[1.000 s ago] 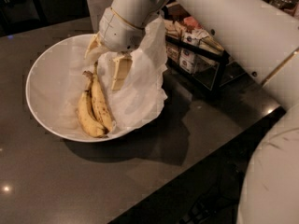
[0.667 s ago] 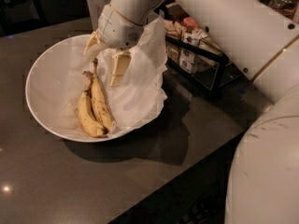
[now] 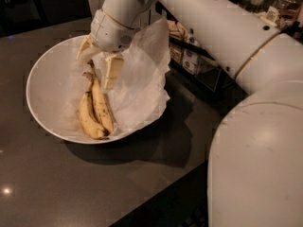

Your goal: Pick banana from white bowl

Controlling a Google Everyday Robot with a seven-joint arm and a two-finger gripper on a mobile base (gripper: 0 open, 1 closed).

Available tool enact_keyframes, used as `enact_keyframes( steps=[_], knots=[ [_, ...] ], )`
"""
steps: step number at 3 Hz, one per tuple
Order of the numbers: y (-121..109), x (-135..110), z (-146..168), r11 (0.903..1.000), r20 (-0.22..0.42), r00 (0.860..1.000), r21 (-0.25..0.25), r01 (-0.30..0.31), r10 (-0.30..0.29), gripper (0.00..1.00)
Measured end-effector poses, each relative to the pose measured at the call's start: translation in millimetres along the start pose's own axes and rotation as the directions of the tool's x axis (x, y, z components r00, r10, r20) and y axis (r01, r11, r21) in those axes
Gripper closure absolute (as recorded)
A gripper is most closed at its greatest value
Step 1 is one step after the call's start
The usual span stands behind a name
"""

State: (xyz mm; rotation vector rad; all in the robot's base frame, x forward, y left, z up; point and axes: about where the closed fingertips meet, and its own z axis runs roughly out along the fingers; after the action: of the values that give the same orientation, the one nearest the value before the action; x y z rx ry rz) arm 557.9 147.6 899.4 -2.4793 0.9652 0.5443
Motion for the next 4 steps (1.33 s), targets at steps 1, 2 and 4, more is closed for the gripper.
enact_keyframes(
  steps=[1,2,4],
  knots=[
    [-4.0,-3.2,11.8,0.9996,0.019,1.000,-0.025,0.011,-0.011,0.33],
    [-4.1,-3.4,12.4,0.9996,0.020,1.000,-0.026,0.011,-0.011,0.35],
    [13.1,-4.6,25.6,0.9990,0.049,0.999,-0.041,-0.016,0.018,0.58]
  ],
)
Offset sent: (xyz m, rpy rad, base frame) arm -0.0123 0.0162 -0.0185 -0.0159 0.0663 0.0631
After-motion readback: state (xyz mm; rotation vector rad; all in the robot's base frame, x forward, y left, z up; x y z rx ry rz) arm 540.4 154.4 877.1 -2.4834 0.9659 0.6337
